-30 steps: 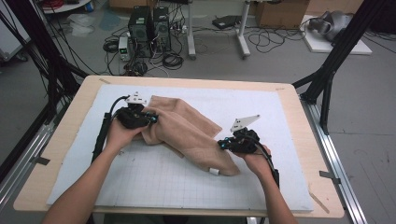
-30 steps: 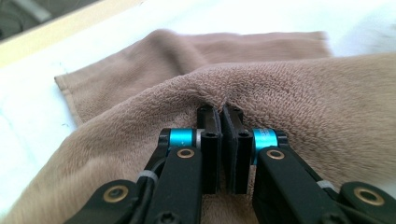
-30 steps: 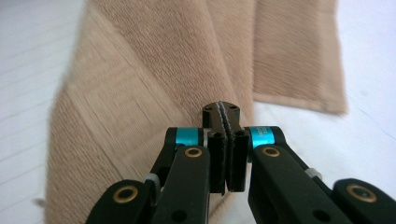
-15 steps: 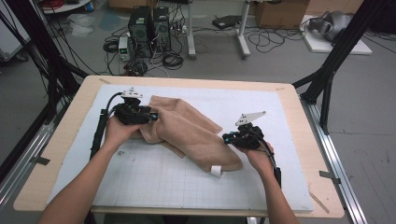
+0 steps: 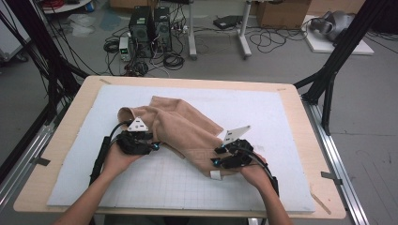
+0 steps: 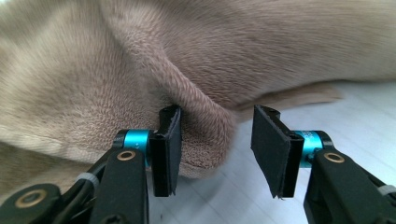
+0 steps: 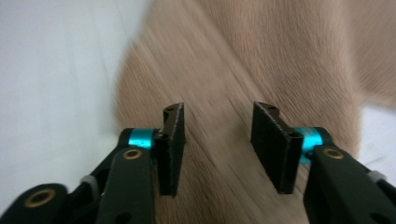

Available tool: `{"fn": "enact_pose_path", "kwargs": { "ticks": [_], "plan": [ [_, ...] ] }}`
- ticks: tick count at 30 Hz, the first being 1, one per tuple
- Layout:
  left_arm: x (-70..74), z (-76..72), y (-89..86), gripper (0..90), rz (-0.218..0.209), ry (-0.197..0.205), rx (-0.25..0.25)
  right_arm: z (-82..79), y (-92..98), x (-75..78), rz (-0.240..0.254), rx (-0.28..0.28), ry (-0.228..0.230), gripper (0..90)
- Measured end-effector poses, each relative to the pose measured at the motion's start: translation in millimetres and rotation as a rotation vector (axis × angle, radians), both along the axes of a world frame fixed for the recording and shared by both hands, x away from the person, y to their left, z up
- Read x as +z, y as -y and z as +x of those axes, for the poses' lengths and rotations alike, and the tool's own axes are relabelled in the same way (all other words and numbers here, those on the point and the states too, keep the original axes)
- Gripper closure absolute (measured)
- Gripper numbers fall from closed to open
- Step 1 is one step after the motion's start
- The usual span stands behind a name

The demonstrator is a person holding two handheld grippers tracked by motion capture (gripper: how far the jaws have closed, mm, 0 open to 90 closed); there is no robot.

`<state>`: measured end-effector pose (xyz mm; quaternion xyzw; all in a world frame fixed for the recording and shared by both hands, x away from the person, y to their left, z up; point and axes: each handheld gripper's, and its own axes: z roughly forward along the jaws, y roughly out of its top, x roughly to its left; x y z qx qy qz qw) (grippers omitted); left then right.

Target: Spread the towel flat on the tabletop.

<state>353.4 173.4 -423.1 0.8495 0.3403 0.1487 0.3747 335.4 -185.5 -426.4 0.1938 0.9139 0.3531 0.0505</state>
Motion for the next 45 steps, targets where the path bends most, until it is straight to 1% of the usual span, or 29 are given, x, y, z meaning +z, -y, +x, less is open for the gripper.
{"fn": "enact_pose_path", "kwargs": {
  "ticks": [1,2,3,4,6,7,11,13,15,17,19,21,22,24,25,27,28,30,31,32,33,36,37,38,40,42,43,44,45],
  "plan": [
    [-3.0,2.1,1.3,56.7,0.016,0.004,0.011,0.1,-2.5,-4.3,-0.015,0.007,-0.005,63.0],
    [-5.1,4.0,2.1,60.5,0.020,0.005,0.011,0.4,-4.5,-8.2,-0.024,0.015,-0.013,65.6],
    [-5.8,4.9,2.4,66.1,0.013,0.006,0.009,0.6,-4.5,-9.4,-0.007,0.008,-0.004,71.0],
    [-5.0,4.8,2.4,70.8,0.020,0.013,0.003,1.5,-4.0,-9.5,0.002,0.008,-0.013,76.3],
    [-1.4,2.5,0.5,77.5,0.009,0.010,-0.013,2.0,-3.6,-8.9,0.007,0.018,-0.022,86.2],
    [1.3,0.5,-1.1,79.0,0.002,0.010,-0.021,2.1,-3.2,-8.3,0.001,0.019,-0.017,86.7],
    [17.2,-10.2,-11.0,81.7,-0.026,0.031,-0.053,2.3,2.8,-4.4,0.027,0.009,-0.025,87.4],
    [28.9,-16.7,-17.1,81.9,-0.053,0.043,-0.068,1.4,6.9,-0.4,0.052,-0.003,-0.018,87.6],
    [41.6,-24.9,-22.0,81.9,-0.062,0.059,-0.093,-0.2,10.3,5.2,0.064,-0.005,-0.006,87.7],
    [57.4,-33.8,-27.7,82.0,-0.064,0.087,-0.125,-2.6,14.2,13.2,0.085,-0.008,0.008,87.8],
    [69.0,-38.1,-33.9,81.9,-0.091,0.100,-0.143,-3.4,17.7,19.3,0.096,-0.013,0.023,87.7],
    [78.2,-36.2,-41.4,81.9,-0.092,0.082,-0.157,-2.7,21.7,25.3,0.113,-0.028,0.038,87.7],
    [79.0,-33.1,-43.2,81.8,-0.085,0.071,-0.155,-1.4,22.8,27.5,0.113,-0.037,0.043,87.7],
    [74.8,-23.0,-45.3,81.7,-0.065,0.049,-0.149,2.9,22.3,28.1,0.115,-0.045,0.047,87.7],
    [71.6,-18.0,-46.3,81.7,-0.067,0.032,-0.141,5.3,21.4,27.6,0.113,-0.053,0.048,87.7],
    [59.9,-0.9,-48.2,81.7,-0.042,-0.005,-0.102,12.1,19.5,25.7,0.104,-0.078,0.053,87.7],
    [55.7,5.5,-48.9,81.8,-0.043,-0.023,-0.088,16.2,18.7,24.4,0.102,-0.096,0.056,87.8],
    [45.5,21.0,-48.1,81.9,-0.037,-0.035,-0.045,25.3,17.1,21.2,0.093,-0.121,0.058,87.8],
    [39.6,29.4,-46.6,81.9,-0.051,-0.046,-0.020,29.8,16.0,19.0,0.093,-0.138,0.049,87.9],
    [35.8,34.0,-45.3,81.9,-0.047,-0.043,-0.016,36.4,14.8,15.7,0.086,-0.154,0.042,87.9],
    [28.8,41.1,-42.5,81.9,-0.030,-0.041,0.004,39.3,13.9,13.9,0.082,-0.167,0.036,87.9],
    [13.8,54.8,-36.5,81.9,-0.003,-0.069,0.021,49.1,11.1,6.1,0.079,-0.183,0.018,87.8],
    [10.8,57.4,-34.8,81.7,-0.008,-0.080,0.029,50.8,10.2,4.0,0.075,-0.185,0.014,87.9],
    [10.0,58.7,-33.7,81.2,-0.017,-0.079,0.031,52.0,9.6,1.8,0.075,-0.180,0.008,87.8],
    [12.9,57.2,-33.6,78.8,-0.022,-0.075,0.031,53.5,9.4,-1.2,0.069,-0.175,-0.007,87.9],
    [19.3,52.6,-38.1,72.3,-0.029,-0.075,0.036,52.6,10.4,0.0,0.077,-0.176,-0.013,87.9],
    [22.3,50.4,-39.9,69.6,-0.030,-0.073,0.036,51.7,11.7,2.0,0.084,-0.168,-0.005,87.9],
    [25.3,47.4,-41.3,67.2,-0.041,-0.068,0.039,50.2,11.9,3.6,0.091,-0.172,-0.007,87.9],
    [32.2,41.0,-44.9,64.2,-0.061,-0.044,0.040,48.9,12.5,5.2,0.091,-0.167,-0.003,87.9]
  ]
}}
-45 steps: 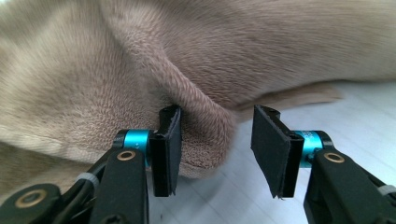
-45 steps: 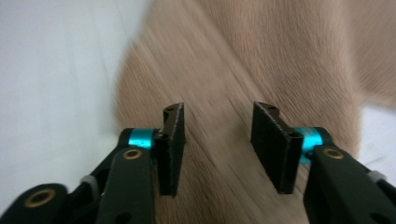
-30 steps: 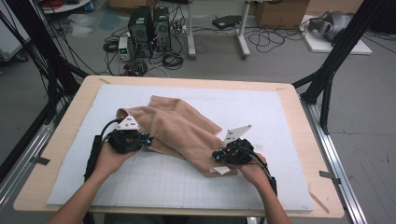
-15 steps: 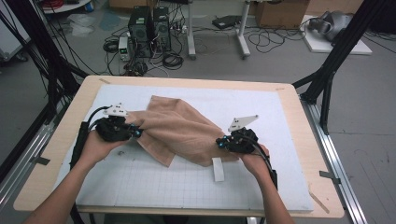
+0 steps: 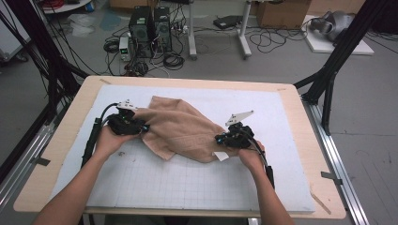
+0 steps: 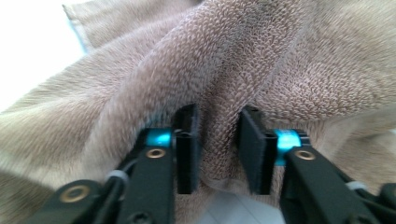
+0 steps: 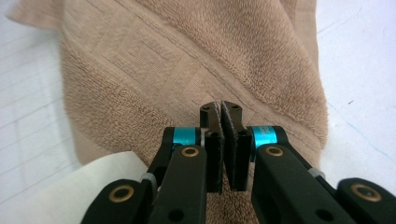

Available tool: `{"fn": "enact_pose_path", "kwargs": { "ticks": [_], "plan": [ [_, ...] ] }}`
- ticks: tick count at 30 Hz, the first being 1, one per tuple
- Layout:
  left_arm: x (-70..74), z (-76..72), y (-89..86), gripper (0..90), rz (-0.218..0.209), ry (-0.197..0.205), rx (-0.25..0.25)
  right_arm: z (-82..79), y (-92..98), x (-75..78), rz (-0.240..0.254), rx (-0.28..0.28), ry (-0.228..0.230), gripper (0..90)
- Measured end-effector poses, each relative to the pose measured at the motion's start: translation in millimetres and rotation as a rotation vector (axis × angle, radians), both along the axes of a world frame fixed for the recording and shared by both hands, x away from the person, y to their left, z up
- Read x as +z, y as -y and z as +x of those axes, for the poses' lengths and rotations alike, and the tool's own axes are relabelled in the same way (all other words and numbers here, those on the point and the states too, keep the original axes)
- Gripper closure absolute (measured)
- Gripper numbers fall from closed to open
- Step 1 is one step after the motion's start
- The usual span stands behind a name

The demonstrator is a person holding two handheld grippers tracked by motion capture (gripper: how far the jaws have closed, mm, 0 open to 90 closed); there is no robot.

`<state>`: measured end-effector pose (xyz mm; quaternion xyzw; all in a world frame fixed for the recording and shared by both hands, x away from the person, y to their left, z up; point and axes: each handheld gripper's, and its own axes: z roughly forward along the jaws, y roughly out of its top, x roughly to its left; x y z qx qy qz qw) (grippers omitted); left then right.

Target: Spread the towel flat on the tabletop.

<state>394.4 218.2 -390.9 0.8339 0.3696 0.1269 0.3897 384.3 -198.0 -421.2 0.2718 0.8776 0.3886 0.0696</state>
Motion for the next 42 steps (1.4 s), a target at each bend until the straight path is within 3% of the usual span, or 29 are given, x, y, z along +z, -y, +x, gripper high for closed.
{"fn": "enact_pose_path", "kwargs": {
  "ticks": [3,7,10,13,14,17,19,21,25,32,37,39,42],
  "plan": [
    [12.8,-13.0,-4.1,58.2,-0.036,0.032,-0.004,-6.6,2.4,6.3,0.007,0.007,0.009,87.7],
    [23.7,-35.1,-2.5,55.0,-0.062,0.065,-0.046,-14.5,5.8,11.7,0.015,0.007,0.028,86.8],
    [20.7,-53.3,5.3,54.8,-0.070,0.070,-0.095,-20.8,10.5,15.0,0.024,0.014,0.037,79.1],
    [5.6,-63.2,17.9,55.8,-0.032,0.052,-0.137,-25.1,15.2,13.8,0.007,0.021,0.035,71.4],
    [-2.6,-63.8,24.1,56.2,-0.002,0.030,-0.150,-26.4,16.9,12.0,-0.001,0.028,0.028,69.6],
    [-21.1,-61.7,35.3,60.0,0.015,-0.014,-0.171,-28.1,19.1,1.6,-0.033,0.045,-0.003,65.8],
    [-31.1,-58.7,43.1,63.0,0.052,-0.033,-0.183,-27.7,19.0,-4.2,-0.059,0.044,-0.009,65.1],
    [-38.7,-55.1,46.9,63.8,0.044,-0.056,-0.184,-26.4,18.5,-9.1,-0.081,0.040,-0.011,64.9],
    [-42.8,-53.8,49.9,63.4,0.055,-0.040,-0.183,-24.6,14.6,-14.9,-0.092,0.041,-0.014,65.2],
    [-45.0,-62.6,58.1,73.0,0.141,0.064,-0.165,-25.3,12.0,-16.0,-0.083,0.028,-0.023,78.5],
    [-44.5,-60.1,54.0,80.7,0.099,0.040,-0.162,-25.6,11.1,-15.5,-0.079,0.049,-0.027,86.6],
    [-41.9,-59.9,50.7,83.3,0.089,0.027,-0.162,-25.6,12.3,-14.3,-0.068,0.070,-0.051,87.2],
    [-36.3,-62.7,44.9,83.8,0.066,0.019,-0.167,-29.7,10.3,-11.5,-0.069,0.098,-0.047,87.2]
  ]
}}
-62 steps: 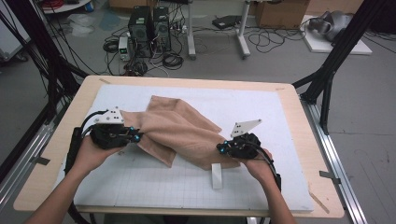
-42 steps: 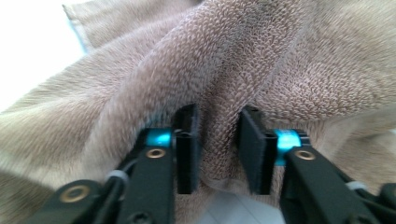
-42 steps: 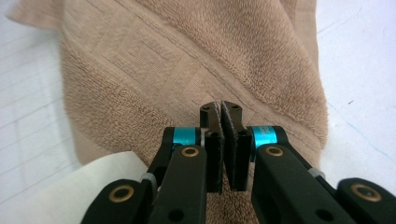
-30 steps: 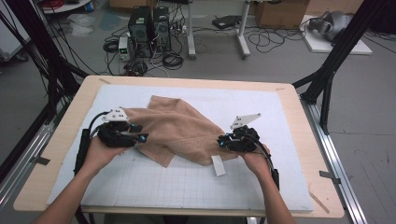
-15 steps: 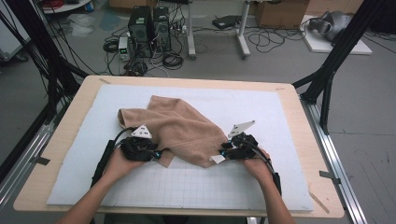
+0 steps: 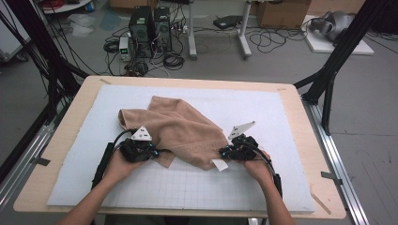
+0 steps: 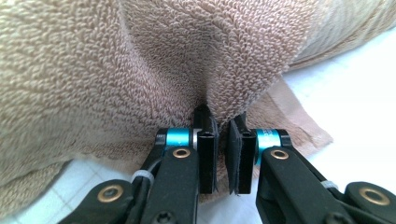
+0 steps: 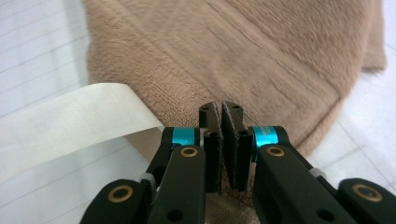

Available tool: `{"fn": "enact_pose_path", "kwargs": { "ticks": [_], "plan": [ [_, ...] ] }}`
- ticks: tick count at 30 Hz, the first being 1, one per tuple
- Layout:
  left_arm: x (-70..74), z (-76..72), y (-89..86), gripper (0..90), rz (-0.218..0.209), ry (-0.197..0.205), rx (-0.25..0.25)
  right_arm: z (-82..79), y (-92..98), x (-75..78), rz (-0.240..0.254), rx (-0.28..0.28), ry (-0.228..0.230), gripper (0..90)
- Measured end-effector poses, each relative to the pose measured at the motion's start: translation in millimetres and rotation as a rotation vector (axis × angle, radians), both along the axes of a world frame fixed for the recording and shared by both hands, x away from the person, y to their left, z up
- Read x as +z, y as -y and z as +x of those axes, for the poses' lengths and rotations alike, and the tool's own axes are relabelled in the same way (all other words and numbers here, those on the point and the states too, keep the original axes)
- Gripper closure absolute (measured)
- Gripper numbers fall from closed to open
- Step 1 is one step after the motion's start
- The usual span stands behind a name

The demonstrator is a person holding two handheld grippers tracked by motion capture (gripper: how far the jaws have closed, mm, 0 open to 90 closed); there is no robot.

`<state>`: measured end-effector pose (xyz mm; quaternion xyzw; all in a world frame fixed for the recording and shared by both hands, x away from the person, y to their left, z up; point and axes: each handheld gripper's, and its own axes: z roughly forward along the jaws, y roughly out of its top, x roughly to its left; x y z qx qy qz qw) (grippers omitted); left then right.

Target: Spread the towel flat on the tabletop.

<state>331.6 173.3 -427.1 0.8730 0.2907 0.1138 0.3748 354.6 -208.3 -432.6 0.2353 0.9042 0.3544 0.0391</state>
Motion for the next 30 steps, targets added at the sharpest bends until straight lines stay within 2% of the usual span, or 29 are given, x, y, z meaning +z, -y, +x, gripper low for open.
{"fn": "enact_pose_path", "kwargs": {
  "ticks": [5,9,14,16,18,20,21,23,25,26,28,29,30],
  "plan": [
    [13.1,-10.6,-14.5,84.1,-0.040,0.000,-0.013,-10.6,2.9,14.5,0.061,0.034,0.035,87.2],
    [28.8,-27.9,-25.7,84.1,-0.075,0.006,-0.048,-25.6,6.9,29.2,0.096,0.064,0.075,87.1],
    [56.5,-51.4,-43.7,84.0,-0.083,0.037,-0.113,-47.6,8.5,46.7,0.138,0.106,0.113,87.1],
    [69.1,-58.3,-54.0,83.8,-0.097,0.050,-0.145,-56.3,7.2,54.0,0.146,0.129,0.128,87.1],
    [79.4,-62.6,-62.3,83.5,-0.089,0.064,-0.166,-63.3,5.6,61.0,0.168,0.146,0.140,87.1],
    [84.1,-62.6,-69.1,82.0,-0.079,0.046,-0.195,-69.8,1.8,69.3,0.188,0.180,0.145,86.3],
    [83.8,-61.6,-72.7,78.9,-0.080,0.038,-0.189,-70.9,-0.8,71.6,0.191,0.206,0.151,85.2],
    [79.9,-56.5,-81.4,70.8,-0.096,0.025,-0.152,-71.1,-6.2,74.0,0.206,0.240,0.126,77.1],
    [70.4,-50.7,-87.7,62.4,-0.124,0.006,-0.121,-68.8,-10.3,73.8,0.223,0.254,0.126,69.0],
    [64.8,-48.5,-88.6,58.8,-0.139,-0.009,-0.114,-64.8,-12.2,72.0,0.229,0.242,0.128,68.7],
    [52.6,-44.6,-86.2,57.5,-0.148,-0.032,-0.106,-57.7,-16.5,66.1,0.187,0.225,0.144,66.2],
    [48.0,-42.8,-84.5,56.7,-0.145,-0.036,-0.098,-51.5,-20.1,59.5,0.152,0.199,0.137,65.4],
    [42.3,-39.9,-81.6,55.3,-0.137,-0.047,-0.090,-47.0,-22.2,54.5,0.144,0.192,0.132,63.8]
  ]
}}
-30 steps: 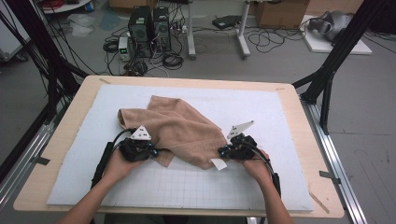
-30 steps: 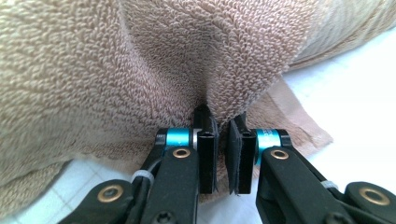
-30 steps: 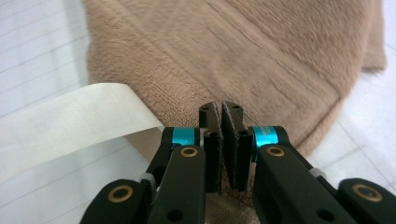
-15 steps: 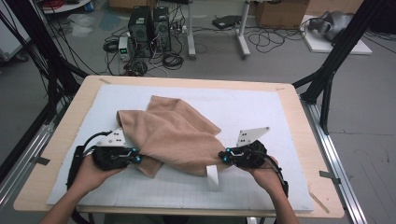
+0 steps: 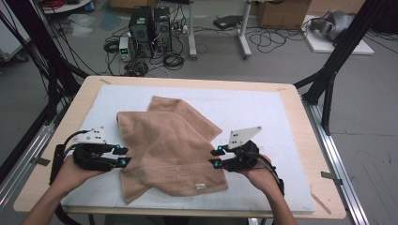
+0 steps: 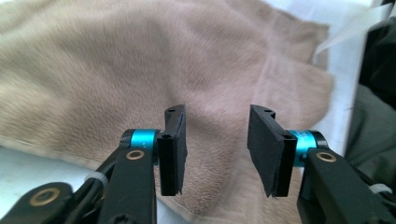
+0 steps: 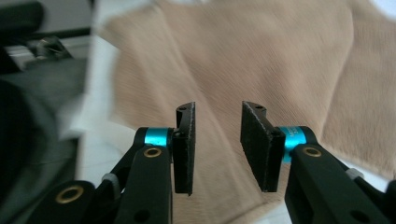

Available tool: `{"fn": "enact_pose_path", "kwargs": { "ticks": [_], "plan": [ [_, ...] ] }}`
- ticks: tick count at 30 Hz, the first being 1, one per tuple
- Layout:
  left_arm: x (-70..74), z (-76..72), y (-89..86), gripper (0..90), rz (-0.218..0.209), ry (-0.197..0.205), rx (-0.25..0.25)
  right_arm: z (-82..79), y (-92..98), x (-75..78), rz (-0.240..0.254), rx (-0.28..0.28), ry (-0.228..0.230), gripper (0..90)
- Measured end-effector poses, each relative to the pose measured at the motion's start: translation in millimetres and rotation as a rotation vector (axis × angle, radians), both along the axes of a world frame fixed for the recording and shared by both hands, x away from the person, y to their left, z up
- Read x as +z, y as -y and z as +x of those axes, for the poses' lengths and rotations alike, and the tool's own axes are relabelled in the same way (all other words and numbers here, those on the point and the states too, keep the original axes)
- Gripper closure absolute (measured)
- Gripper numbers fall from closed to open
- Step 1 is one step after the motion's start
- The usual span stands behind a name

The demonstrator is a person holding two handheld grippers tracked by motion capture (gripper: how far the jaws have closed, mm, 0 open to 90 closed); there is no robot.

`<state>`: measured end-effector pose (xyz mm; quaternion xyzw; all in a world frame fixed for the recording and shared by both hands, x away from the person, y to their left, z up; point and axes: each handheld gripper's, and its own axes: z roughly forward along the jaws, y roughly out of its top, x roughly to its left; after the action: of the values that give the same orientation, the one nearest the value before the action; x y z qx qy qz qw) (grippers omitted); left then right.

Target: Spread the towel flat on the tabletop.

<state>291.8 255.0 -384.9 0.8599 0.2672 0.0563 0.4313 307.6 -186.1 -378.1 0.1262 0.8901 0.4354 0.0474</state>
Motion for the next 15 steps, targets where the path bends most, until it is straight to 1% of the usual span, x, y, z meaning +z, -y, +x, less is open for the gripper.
{"fn": "enact_pose_path", "kwargs": {
  "ticks": [2,3,4,5,6,7,8,10,12,13,14,15],
  "plan": [
    [-11.8,6.3,5.3,54.6,0.019,-0.011,0.009,11.3,-5.7,-13.5,-0.039,-0.039,-0.020,62.2],
    [-18.5,9.1,8.6,54.1,0.025,-0.031,0.007,15.7,-8.9,-20.0,-0.064,-0.051,-0.034,62.0],
    [-25.8,11.4,13.3,53.9,0.051,-0.053,-0.003,19.2,-12.0,-26.7,-0.082,-0.053,-0.053,60.9],
    [-29.3,12.4,15.7,53.7,0.066,-0.055,-0.005,22.5,-15.1,-33.9,-0.098,-0.064,-0.063,60.4],
    [-33.8,13.4,19.0,53.6,0.068,-0.060,-0.008,24.2,-15.6,-36.9,-0.102,-0.072,-0.060,61.0],
    [-37.8,14.5,21.9,53.7,0.079,-0.067,-0.012,27.4,-15.0,-39.1,-0.101,-0.091,-0.055,61.6],
    [-41.0,15.3,23.9,54.0,0.083,-0.068,-0.018,32.7,-12.3,-39.4,-0.090,-0.127,-0.047,62.8],
    [-45.3,15.0,27.7,54.6,0.092,-0.076,-0.024,42.7,-5.4,-38.1,-0.041,-0.184,-0.048,65.6],
    [-49.2,13.4,32.0,57.6,0.116,-0.068,-0.041,54.2,-0.8,-36.7,-0.033,-0.232,-0.049,65.6],
    [-50.0,12.8,32.9,58.3,0.119,-0.061,-0.042,62.3,1.1,-35.3,-0.041,-0.270,-0.048,65.6],
    [-50.2,12.3,32.9,58.7,0.119,-0.053,-0.038,67.2,1.7,-34.9,-0.043,-0.288,-0.049,65.5],
    [-50.3,12.5,32.4,59.8,0.116,-0.057,-0.037,75.4,1.3,-35.2,-0.053,-0.310,-0.057,65.0]
  ]
}}
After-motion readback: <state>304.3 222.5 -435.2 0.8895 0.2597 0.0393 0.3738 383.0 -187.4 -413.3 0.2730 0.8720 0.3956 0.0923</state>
